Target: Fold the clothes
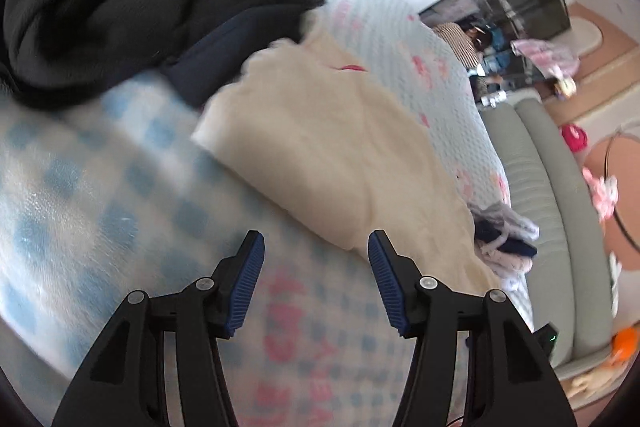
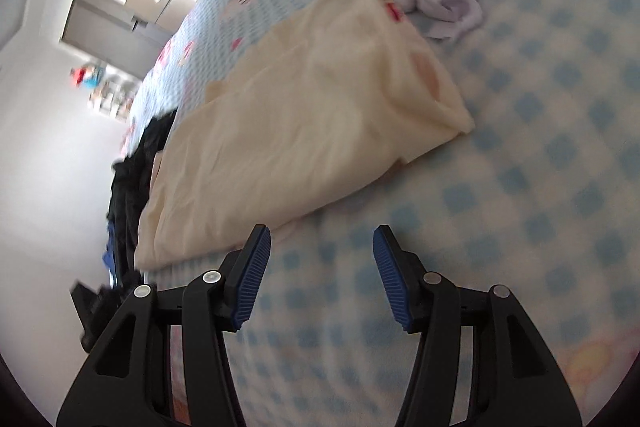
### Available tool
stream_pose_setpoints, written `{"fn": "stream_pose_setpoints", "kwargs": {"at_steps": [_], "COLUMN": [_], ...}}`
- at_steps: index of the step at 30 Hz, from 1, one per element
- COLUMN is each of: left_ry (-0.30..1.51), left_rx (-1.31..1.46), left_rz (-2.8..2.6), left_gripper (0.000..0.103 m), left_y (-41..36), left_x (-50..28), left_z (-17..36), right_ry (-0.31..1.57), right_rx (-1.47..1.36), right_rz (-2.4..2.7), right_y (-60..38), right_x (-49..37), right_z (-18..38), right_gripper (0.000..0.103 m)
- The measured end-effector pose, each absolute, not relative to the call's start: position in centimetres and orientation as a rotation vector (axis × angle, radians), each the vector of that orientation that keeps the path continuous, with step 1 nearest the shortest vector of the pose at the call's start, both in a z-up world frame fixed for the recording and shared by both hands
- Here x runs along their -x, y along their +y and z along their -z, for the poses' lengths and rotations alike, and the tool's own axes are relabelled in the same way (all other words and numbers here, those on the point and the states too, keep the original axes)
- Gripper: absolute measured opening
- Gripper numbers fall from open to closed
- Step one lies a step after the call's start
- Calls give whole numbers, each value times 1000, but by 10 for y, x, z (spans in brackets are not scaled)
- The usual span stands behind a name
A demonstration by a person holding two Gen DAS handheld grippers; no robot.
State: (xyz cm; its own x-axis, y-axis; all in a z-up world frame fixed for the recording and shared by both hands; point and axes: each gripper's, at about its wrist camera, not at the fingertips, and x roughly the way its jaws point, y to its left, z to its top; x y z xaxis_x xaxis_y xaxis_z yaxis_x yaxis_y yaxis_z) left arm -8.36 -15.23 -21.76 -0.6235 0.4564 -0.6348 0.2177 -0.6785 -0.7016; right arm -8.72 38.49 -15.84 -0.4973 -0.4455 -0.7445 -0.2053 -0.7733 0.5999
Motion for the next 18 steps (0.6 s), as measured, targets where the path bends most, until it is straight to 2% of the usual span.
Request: {"fn": "stream_pose_setpoints", "kwargs": {"at_steps": [4,6,7,8,11,13,14,16,17,18], "left_ry": [-1229,-1203,-1192,-1181,-1277,-1282,-1264,-1254,-1266,-1270], "left_rx": [1175,1156,1198,1244,1284,1301,1302,1304,1305,1302], "left_rz": [-2444,-2498,-2527,-2555,-2391,-2348,-2361,-2387,-2400,-2413], "left_gripper": [56,51,31,24,25,36,37,34,33,26], "left_y": [-163,-164,-164,-165,-167,-161,-159,-156,-156,-156], "left_x": [101,108,111,113,121,128,132,140,143,143], "left_z": [211,208,211,215,239,247,248,250,250,248], "right_ry": [-1114,-1186,-1211,-1222,-1226,-1173,-1139,-1125,-1128,-1132], "right_rx": [-1417,-1379,-1372,-1383,-1424,-1443,-1450,-1448,-1444,-1439], "right_rz": [2506,2565,2582,2583,2522,2498,2499,2513,2522,2531], "right_y": [402,409,412,413,409,399,393,390,391,392], "right_x": [100,105,106,107,111,117,120,126,128,131], "right_z": [161,160,162,165,178,184,186,188,188,188], "right_gripper": [56,51,48,45,45,46,50,52,47,35]}}
